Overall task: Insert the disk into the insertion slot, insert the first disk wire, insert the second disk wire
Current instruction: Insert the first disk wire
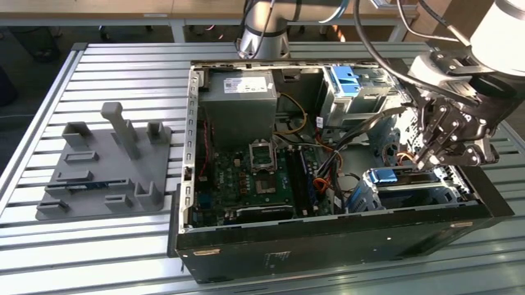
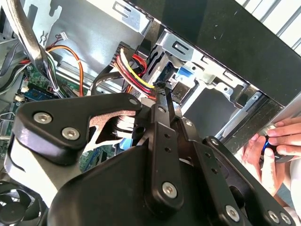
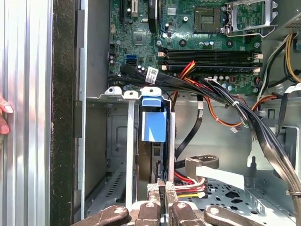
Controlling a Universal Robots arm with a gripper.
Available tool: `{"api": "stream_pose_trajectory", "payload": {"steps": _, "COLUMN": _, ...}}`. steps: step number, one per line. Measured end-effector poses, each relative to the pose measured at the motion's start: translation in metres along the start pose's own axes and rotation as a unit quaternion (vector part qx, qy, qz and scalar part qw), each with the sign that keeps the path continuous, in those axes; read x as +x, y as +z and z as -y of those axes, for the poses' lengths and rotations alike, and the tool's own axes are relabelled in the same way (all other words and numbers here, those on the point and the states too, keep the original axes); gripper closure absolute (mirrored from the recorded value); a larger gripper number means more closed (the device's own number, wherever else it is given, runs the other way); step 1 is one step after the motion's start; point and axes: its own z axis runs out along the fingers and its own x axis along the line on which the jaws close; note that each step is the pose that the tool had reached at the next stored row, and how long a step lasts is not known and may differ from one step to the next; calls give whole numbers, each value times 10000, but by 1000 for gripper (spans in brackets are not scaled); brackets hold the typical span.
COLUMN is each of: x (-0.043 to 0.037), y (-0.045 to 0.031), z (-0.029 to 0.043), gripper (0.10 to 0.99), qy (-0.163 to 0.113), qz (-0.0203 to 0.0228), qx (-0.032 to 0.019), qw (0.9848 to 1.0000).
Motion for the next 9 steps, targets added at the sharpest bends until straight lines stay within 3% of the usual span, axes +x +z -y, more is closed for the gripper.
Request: {"api": "stream_pose_trajectory", "payload": {"steps": 9, "x": 3, "y": 19, "z": -3, "gripper": 922, "qy": -10, "qz": 1, "qx": 0, "qw": 10000}}
